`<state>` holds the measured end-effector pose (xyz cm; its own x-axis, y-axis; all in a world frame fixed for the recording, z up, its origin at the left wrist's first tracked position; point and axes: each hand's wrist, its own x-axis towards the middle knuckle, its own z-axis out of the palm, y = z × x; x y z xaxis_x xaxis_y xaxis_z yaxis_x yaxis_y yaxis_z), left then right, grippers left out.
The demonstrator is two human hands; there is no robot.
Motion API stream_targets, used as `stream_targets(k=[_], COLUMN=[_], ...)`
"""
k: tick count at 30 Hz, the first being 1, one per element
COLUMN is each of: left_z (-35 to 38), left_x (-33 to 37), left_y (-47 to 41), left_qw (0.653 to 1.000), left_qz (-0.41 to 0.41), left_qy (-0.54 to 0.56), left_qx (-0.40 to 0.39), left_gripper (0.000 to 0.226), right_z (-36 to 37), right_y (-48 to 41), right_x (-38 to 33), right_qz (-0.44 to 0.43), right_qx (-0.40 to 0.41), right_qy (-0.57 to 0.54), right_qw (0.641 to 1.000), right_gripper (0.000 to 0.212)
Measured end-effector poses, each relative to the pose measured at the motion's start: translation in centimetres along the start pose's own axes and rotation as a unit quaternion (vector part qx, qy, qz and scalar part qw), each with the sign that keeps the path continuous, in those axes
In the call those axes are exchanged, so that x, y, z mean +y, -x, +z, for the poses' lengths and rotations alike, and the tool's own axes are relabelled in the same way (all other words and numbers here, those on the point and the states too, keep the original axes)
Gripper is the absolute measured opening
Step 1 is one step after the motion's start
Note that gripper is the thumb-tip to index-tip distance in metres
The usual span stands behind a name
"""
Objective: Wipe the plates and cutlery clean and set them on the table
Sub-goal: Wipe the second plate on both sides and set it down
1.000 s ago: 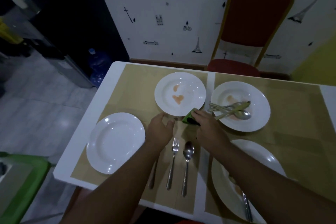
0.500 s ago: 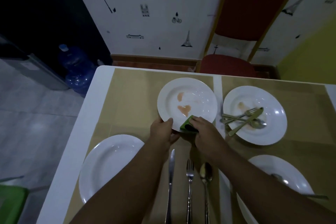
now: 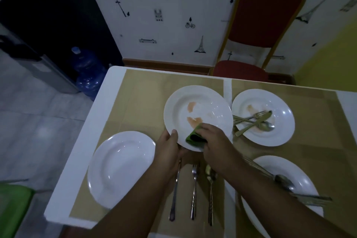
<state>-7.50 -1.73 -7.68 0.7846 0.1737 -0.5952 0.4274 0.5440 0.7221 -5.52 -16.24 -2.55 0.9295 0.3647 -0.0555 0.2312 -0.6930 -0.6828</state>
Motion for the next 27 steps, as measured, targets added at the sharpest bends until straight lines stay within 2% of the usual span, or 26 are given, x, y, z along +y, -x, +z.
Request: stream_targets(k=[3, 6, 8, 11, 15, 19, 21, 25, 27], left_z=[0.7, 1.0, 1.0, 0.6, -0.1, -0.6, -0.9, -2.0, -2.9], left_x=[-0.8, -2.0, -2.8, -3.9, -4.6, -4.5, -4.0, -2.3, -1.8], left_y=[3.6, 6.6, 8.2, 10.5, 12.4, 13.0, 12.8, 11.9, 11.7], left_qw=[0.999, 0.999, 0.999, 0.999, 0.999, 0.993, 0.991, 0.991, 0.992], left_qz=[-0.01, -0.003, -0.001, -0.013, -0.018, -0.022, -0.026, -0.033, -0.032], left_qy=[0.041, 0.03, 0.023, 0.001, -0.047, -0.086, -0.098, -0.106, -0.1], left_qx=[-0.009, 0.023, 0.03, 0.032, -0.019, -0.072, -0.09, -0.081, -0.074], left_gripper=[0.028, 0.029, 0.027, 0.025, 0.023, 0.024, 0.024, 0.026, 0.027], right_z=[-0.2, -0.2, -0.9, -2.5, -3.9, -2.9, -2.0, 0.0, 0.1], right_y=[2.7, 6.2, 7.5, 8.8, 9.5, 8.3, 7.9, 9.4, 10.9], right_x=[-0.2, 1.2, 2.6, 4.6, 5.5, 2.7, 1.0, -1.2, -1.1], right_qz=[-0.055, -0.062, -0.07, -0.026, 0.041, 0.069, 0.051, -0.055, -0.073], right_qx=[-0.04, -0.069, -0.067, -0.074, -0.031, 0.026, 0.04, -0.05, -0.085], right_qy=[-0.003, 0.042, 0.07, 0.11, 0.123, 0.045, 0.008, 0.037, 0.045], right_qw=[0.998, 0.995, 0.993, 0.991, 0.991, 0.996, 0.998, 0.997, 0.993], right_gripper=[0.046, 0.049, 0.043, 0.04, 0.042, 0.05, 0.052, 0.049, 0.048])
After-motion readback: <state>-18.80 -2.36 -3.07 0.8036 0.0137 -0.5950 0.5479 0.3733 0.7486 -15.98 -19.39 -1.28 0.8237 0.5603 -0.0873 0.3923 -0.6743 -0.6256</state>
